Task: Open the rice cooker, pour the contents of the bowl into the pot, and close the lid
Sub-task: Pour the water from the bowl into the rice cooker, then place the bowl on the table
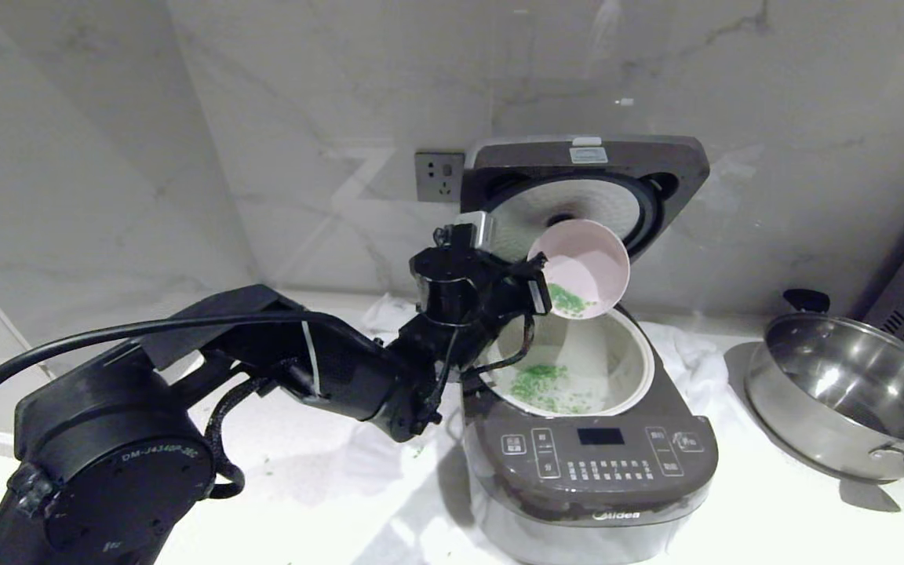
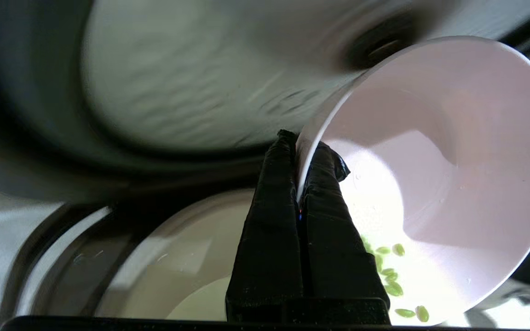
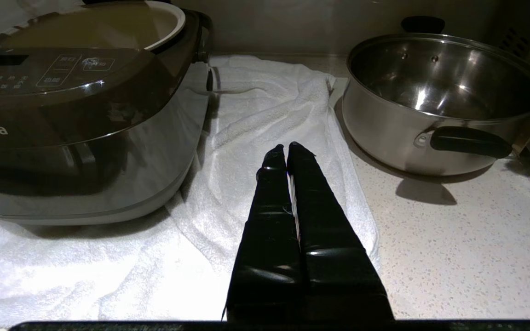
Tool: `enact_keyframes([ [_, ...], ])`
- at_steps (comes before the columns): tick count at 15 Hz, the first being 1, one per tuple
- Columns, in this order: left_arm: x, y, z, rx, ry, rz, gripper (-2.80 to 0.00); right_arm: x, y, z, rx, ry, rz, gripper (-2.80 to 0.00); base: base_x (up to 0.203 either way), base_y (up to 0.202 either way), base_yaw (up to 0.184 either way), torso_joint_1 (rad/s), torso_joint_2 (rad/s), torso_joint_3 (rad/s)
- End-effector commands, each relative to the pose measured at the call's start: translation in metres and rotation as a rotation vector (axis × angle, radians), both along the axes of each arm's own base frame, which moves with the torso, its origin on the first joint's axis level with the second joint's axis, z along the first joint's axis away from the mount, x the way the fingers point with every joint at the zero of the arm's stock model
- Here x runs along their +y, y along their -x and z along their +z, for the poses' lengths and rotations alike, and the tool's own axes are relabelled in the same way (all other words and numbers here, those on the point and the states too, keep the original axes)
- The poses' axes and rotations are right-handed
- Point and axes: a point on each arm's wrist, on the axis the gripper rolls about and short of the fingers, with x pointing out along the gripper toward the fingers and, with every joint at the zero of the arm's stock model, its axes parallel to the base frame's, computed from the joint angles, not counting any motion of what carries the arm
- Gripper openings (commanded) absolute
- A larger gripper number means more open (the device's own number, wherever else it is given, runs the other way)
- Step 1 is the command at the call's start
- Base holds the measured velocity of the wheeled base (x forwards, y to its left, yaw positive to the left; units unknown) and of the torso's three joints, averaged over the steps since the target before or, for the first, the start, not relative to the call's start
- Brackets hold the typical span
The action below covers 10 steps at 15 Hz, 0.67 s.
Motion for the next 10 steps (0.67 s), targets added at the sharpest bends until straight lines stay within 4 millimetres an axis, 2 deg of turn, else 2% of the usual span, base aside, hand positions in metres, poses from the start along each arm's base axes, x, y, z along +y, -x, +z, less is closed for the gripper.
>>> enact_keyframes([
  [1, 0.007, 0.006, 0.002, -0.025, 0.022, 0.004, -2.80, 0.000, 0.000, 0.000, -0.001, 0.000, 0.000, -2.80, 0.000, 0.000, 0.000, 0.000, 0.00, 0.000],
  [6, 0.014, 0.018, -0.010, -0.170, 0.082, -0.039, -2.80, 0.000, 0.000, 0.000, -0.001, 0.000, 0.000, -2.80, 0.000, 0.000, 0.000, 0.000, 0.00, 0.000],
  [10, 0.002, 0.020, -0.041, -0.175, 0.095, -0.057, -2.80, 0.000, 0.000, 0.000, -0.001, 0.000, 0.000, -2.80, 0.000, 0.000, 0.000, 0.000, 0.00, 0.000],
])
